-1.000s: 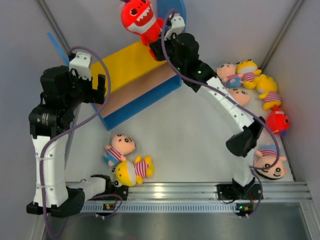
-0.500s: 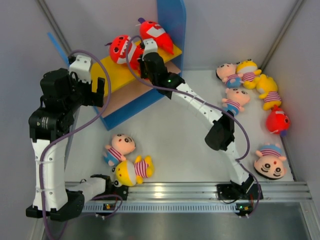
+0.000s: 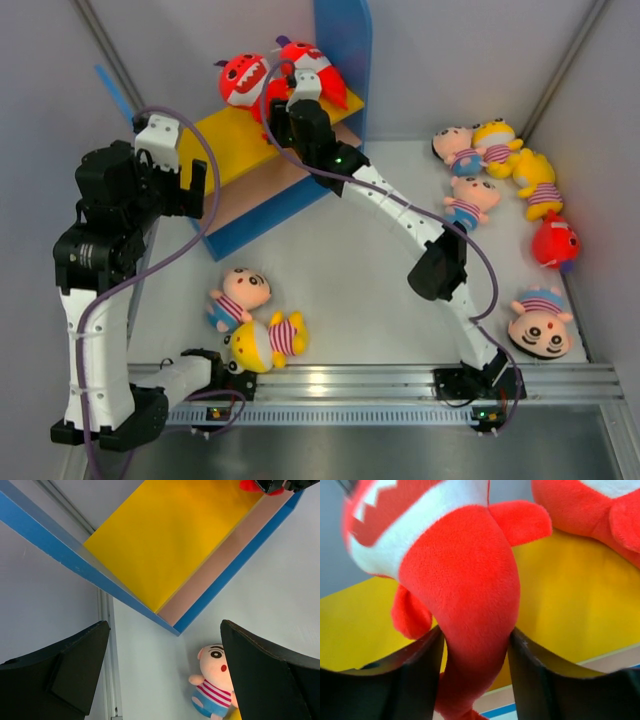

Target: Place and organize the stuffed toys onto the shelf

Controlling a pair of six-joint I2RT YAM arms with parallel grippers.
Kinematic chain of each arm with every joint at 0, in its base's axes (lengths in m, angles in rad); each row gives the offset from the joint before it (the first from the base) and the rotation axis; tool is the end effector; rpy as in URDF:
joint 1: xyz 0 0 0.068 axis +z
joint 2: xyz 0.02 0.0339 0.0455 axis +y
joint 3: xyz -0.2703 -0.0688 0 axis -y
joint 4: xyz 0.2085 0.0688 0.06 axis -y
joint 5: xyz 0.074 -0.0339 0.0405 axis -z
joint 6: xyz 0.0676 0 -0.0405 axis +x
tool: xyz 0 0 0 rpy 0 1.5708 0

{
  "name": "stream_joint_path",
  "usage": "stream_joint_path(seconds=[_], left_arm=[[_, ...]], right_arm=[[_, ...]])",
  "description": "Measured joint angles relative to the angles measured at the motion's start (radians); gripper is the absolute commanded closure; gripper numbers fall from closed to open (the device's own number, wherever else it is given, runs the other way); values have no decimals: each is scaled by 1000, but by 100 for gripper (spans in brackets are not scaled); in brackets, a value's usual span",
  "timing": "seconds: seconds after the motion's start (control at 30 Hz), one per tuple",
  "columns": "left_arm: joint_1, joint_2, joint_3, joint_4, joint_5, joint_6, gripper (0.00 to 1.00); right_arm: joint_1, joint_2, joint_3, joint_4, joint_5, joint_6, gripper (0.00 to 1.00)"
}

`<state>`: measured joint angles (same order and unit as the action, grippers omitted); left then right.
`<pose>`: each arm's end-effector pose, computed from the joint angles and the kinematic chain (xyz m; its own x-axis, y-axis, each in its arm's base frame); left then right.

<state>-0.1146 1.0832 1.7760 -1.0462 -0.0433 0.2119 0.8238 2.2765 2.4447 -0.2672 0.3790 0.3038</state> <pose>0.1476 -0.0140 0.4827 -0.3206 0.2484 -0.9141 0.1446 0.9665 0.2120 0.3764 0.3697 0.3998 -0.1932 0.2004 -0.9605 -0.3917 0.8818 0.2628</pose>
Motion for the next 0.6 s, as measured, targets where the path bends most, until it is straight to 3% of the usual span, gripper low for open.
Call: stream_joint_path(seconds=[0.03, 0.27, 0.37, 0.5, 0.6], left_arm=[[0, -2, 0, 0, -2, 1, 1], [0, -8, 0, 0, -4, 8, 1], [0, -8, 0, 0, -5, 10, 1], [0, -11, 0, 0, -5, 12, 1], [0, -19, -5, 1, -3, 16, 1]], right_arm=[[1, 3, 2, 6, -6, 0, 36], [8, 6, -6, 34, -16, 6, 30], [8, -29, -76, 34, -32, 8, 22], [11, -126, -172, -21, -39, -35, 14], [2, -311, -322, -80, -21, -91, 12]])
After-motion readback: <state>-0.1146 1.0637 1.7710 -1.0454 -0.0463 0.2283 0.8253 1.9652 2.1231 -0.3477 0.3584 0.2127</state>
